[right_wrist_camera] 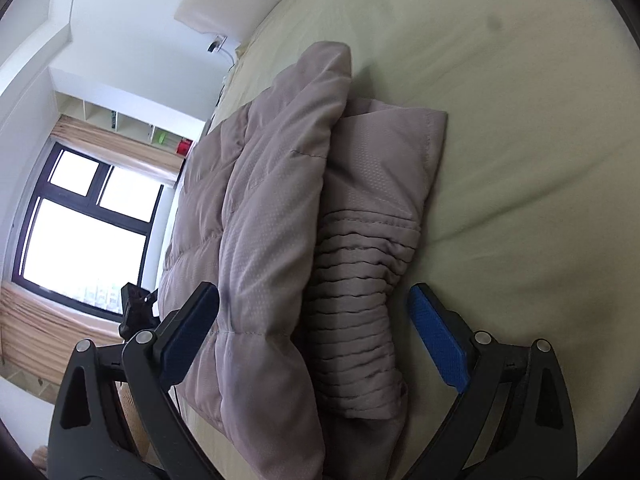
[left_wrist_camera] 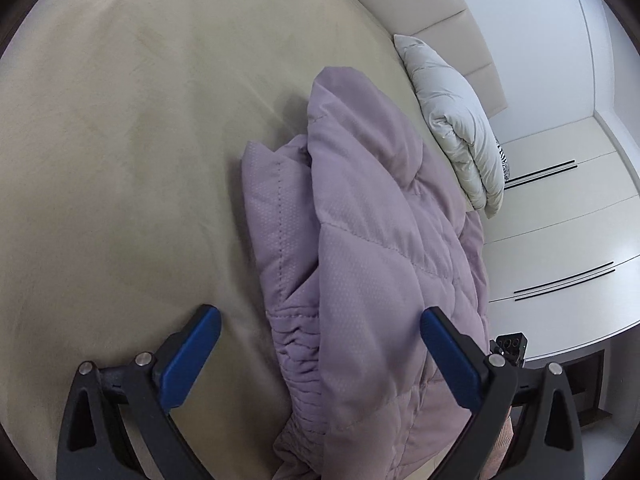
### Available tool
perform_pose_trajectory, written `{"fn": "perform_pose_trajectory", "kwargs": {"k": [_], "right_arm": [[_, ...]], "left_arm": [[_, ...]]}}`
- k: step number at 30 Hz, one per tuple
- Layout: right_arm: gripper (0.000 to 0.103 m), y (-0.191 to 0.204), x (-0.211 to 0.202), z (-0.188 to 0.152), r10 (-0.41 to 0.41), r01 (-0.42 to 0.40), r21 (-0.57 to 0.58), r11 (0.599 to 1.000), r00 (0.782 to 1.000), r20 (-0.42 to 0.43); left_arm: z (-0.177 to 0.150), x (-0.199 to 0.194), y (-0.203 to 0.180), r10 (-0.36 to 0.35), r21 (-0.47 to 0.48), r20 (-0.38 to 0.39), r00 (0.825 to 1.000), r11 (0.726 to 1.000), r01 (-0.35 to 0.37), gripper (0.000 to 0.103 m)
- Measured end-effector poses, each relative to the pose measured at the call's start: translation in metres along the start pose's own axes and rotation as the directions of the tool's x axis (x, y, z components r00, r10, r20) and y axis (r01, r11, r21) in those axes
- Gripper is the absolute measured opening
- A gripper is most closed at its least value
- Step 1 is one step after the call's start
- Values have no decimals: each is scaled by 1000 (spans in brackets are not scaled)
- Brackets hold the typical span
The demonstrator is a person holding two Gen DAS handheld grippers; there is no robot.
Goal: Fold large clothes
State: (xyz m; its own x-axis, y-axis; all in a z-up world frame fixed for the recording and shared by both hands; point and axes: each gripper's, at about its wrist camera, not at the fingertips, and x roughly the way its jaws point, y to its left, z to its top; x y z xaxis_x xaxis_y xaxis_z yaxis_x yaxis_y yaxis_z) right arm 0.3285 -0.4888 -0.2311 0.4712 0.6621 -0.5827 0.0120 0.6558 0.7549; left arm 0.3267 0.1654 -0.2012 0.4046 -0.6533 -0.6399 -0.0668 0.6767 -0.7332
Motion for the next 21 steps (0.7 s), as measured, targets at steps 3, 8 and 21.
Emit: {"fn": "perform_pose_trajectory", "kwargs": {"k": [3, 8, 21], "right_arm": [[88, 7, 22, 9, -5, 4, -20, 1000, 999, -54], [81, 26, 52, 11, -80, 73, -74, 995, 992, -98], [45, 135, 14, -38, -198, 205, -281, 938, 979, 55]], "left_arm": [[4, 9, -2, -32, -2, -28, 999, 999, 32, 79], [1, 32, 0, -110, -72, -60, 992, 992, 106, 54], [-38, -36, -40, -93, 50, -4, 996, 994, 93, 27]]}}
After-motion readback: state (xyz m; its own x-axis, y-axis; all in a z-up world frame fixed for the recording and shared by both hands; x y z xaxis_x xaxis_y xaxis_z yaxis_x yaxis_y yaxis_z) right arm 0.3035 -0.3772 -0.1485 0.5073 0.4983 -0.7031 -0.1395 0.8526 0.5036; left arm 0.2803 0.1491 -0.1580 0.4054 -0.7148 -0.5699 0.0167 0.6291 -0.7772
